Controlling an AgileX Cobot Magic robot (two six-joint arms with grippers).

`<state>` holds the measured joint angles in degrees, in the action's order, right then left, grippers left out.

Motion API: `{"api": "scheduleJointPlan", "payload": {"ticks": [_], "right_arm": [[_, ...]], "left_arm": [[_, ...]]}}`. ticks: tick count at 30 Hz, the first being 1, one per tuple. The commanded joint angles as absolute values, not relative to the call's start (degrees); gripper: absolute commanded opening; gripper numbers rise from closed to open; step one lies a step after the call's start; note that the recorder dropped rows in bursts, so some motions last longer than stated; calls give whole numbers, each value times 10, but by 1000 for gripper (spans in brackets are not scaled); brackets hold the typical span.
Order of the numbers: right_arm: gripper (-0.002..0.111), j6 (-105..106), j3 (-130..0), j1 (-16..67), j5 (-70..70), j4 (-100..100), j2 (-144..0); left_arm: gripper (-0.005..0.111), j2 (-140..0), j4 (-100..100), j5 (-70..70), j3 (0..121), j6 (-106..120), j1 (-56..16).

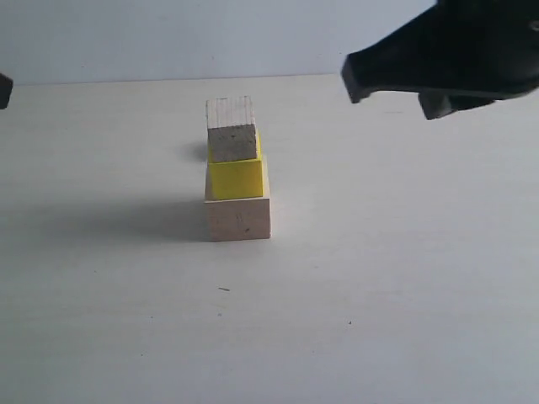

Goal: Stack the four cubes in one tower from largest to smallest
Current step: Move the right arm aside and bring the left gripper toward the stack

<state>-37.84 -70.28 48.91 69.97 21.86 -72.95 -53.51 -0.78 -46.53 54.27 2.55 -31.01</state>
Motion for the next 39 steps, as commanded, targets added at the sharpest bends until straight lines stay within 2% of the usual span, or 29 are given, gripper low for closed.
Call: {"api": "scheduleJointPlan", "payload": {"ticks": [1,11,20,26,35,39], "right_arm": [[0,-374,-667,487,700,230,-658],[0,-348,-627,487,700,230,-556],[0,-329,-581,487,700,230,-517],[0,-308,-581,487,700,164,-517],[0,-312,-581,487,700,-6,-517],[0,-311,-581,487,700,-41,-517]], "left_arm": [[0,-605,0,-459,613,22,-312],[0,-763,0,-478,764,23,-311],[0,-907,-33,-588,909,26,-222],[0,-1001,-175,-647,998,117,-155],[0,-1161,-189,-648,1122,163,-151],[0,-1200,-277,-651,1155,201,-139]]}}
